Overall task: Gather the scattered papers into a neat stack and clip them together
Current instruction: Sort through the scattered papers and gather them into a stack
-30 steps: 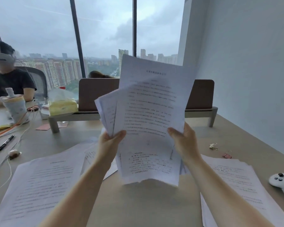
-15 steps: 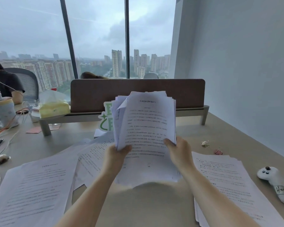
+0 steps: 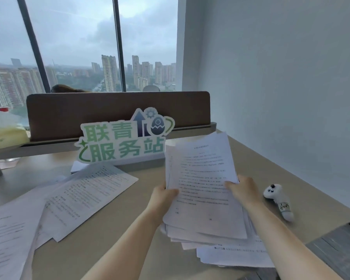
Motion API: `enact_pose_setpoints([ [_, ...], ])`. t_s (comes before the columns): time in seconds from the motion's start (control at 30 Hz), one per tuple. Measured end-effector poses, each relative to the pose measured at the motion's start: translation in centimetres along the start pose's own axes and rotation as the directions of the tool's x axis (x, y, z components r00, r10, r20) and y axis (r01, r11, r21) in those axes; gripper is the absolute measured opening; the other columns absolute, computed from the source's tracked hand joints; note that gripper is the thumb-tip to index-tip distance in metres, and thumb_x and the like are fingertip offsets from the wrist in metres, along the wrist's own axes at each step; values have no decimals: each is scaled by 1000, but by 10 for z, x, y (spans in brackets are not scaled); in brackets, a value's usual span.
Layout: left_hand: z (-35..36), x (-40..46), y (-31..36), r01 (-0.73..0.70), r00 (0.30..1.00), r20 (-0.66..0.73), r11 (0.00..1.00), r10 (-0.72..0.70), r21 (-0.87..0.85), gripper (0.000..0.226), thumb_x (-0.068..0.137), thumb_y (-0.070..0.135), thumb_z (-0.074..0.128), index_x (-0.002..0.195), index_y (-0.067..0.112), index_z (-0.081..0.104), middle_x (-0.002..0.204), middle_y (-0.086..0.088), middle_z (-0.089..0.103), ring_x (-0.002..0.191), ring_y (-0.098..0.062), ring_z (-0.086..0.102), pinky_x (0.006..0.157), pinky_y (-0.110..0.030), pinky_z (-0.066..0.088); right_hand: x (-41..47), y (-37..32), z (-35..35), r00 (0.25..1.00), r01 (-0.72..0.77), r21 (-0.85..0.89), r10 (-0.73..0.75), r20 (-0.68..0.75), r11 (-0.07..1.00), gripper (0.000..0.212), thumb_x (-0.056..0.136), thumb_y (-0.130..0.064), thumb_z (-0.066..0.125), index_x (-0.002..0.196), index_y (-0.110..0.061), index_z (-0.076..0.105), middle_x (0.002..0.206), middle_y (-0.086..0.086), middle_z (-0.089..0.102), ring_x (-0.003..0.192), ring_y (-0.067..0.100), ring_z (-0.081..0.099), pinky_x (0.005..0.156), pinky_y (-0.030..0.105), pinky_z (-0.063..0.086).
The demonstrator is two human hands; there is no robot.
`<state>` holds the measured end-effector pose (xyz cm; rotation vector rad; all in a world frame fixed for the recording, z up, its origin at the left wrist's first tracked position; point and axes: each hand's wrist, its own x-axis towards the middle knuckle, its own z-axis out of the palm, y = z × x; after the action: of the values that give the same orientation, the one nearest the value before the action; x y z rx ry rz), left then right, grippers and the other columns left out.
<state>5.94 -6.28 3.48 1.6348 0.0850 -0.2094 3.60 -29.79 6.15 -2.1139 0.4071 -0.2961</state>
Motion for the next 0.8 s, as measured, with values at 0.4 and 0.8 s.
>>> enact_pose_setpoints([
  [0.4, 71, 2, -38, 51, 998, 31, 980, -57, 190, 31, 82, 7, 64, 113, 8, 63, 100, -6, 71, 89, -24, 69, 72, -32, 58, 1, 76, -28, 986, -168, -113, 168, -4, 979, 9, 81, -12, 61, 74, -16, 59, 81, 7, 68, 75, 25, 61, 59, 30, 38],
  [0.8, 73, -5, -41, -61, 998, 19, 709, 67, 702, 37, 70, 37, 63, 104, 23, 58, 95, 5, 65, 83, -16, 64, 66, -32, 54, -4, 82, -16, 990, -125, -443, 84, -110, 888, 18, 80, -22, 51, 98, -25, 49, 96, 2, 60, 86, 27, 57, 62, 31, 42],
])
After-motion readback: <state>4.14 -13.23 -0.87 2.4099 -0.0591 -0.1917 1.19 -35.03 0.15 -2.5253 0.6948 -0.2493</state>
